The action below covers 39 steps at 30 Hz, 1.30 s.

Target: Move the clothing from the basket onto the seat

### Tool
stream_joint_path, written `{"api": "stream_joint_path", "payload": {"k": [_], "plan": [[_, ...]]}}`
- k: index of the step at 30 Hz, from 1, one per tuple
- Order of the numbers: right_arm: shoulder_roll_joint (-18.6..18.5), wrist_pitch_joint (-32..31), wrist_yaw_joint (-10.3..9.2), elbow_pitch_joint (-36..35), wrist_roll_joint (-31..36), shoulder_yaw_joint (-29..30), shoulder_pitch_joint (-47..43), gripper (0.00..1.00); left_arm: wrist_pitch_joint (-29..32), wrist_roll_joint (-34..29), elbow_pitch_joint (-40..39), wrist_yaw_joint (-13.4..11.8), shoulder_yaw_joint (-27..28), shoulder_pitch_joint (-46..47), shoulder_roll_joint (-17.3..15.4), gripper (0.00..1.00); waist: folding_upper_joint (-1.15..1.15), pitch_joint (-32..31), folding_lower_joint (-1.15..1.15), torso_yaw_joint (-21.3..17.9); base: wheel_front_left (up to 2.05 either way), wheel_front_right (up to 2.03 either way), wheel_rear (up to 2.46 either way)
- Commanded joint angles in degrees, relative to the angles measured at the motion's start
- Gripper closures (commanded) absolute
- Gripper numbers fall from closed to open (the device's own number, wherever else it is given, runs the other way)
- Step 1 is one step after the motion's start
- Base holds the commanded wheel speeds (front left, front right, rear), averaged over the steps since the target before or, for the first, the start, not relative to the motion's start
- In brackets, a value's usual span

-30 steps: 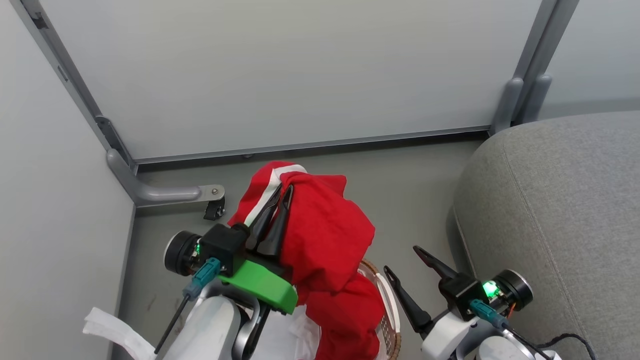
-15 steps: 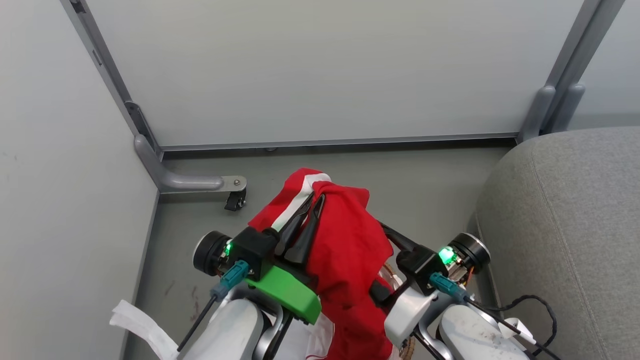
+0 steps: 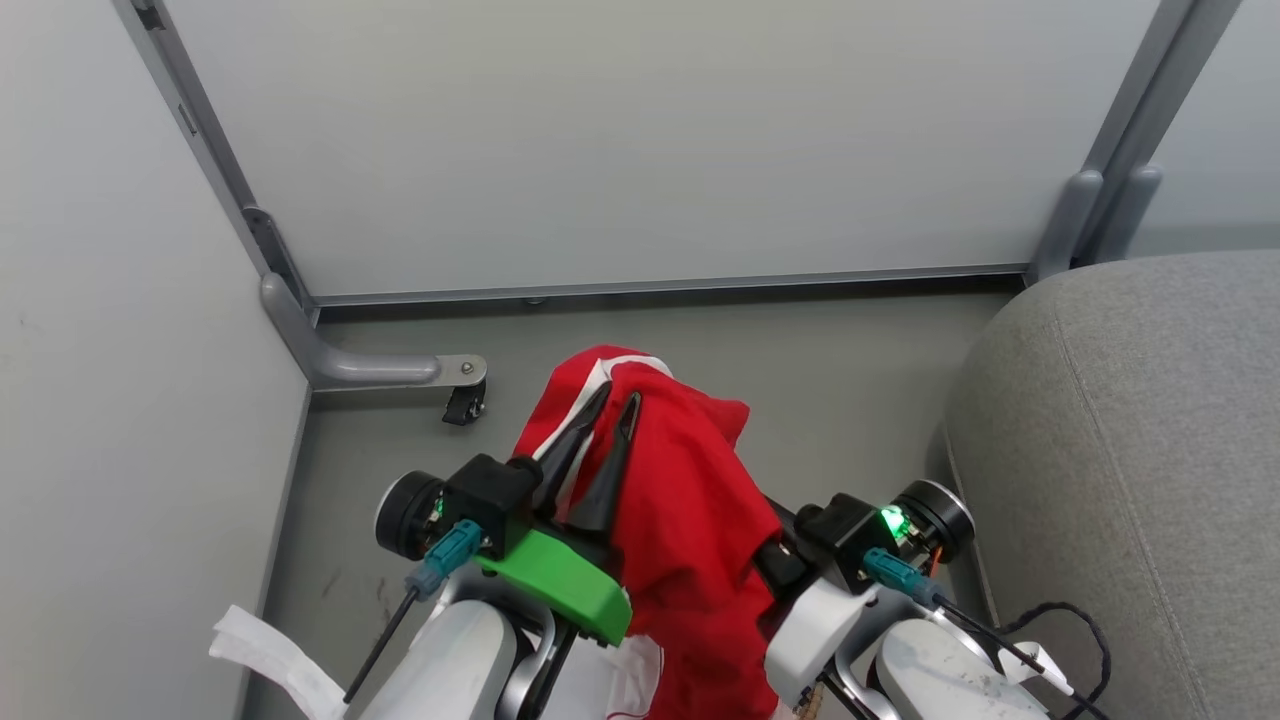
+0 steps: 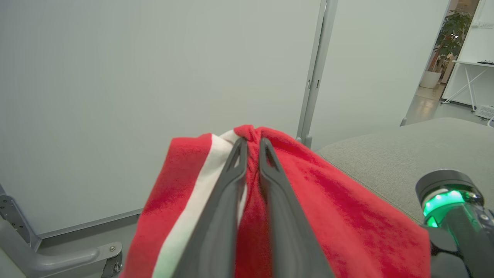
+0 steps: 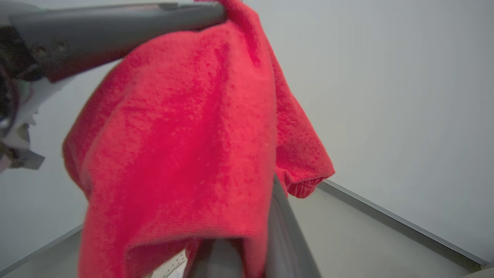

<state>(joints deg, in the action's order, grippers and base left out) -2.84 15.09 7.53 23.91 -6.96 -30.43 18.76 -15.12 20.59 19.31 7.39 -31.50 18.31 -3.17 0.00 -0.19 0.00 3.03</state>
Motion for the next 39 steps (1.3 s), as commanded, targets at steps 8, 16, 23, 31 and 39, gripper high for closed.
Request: {"api": "stream_joint_path", "payload": {"k": [8, 16, 23, 31, 39], "plan": [[-0.24, 0.13, -0.08, -3.02, -0.62, 3.29, -3.77, 1.00, -0.04, -1.43, 0.82, 0.18, 2.76, -1.78, -0.25, 0.00, 0.00, 0.74, 0.00, -7.98, 0.00, 0.00, 0.00], [-0.82, 0.13, -0.08, -6.15, 0.08, 5.72, -5.90, 1.00, -0.02, -2.24, -0.25, 0.18, 4.87, -3.53, -0.30, 0.00, 0.00, 2.40, 0.00, -19.14, 0.00, 0.00, 0.00], [-1.42, 0.12, -0.08, -8.56, 0.43, 8.22, -6.72, 1.00, -0.02, -2.71, -0.63, 0.18, 5.87, -4.22, -0.55, 0.00, 0.00, 3.55, 0.00, -28.17, 0.00, 0.00, 0.00], [-3.17, 0.13, -0.08, -11.74, 1.87, 10.34, -7.28, 1.00, -0.02, -2.63, -1.58, 0.18, 4.90, -3.35, -0.55, 0.00, 0.00, 5.54, 0.00, -32.86, 0.00, 0.00, 0.00], [-8.11, 0.13, -0.08, -13.68, 4.92, 12.38, 1.31, 1.00, -0.02, -3.20, -3.50, 0.18, 3.23, -1.93, -3.28, 0.00, 0.00, 12.47, 0.00, -32.84, 0.00, 0.00, 0.00]]}}
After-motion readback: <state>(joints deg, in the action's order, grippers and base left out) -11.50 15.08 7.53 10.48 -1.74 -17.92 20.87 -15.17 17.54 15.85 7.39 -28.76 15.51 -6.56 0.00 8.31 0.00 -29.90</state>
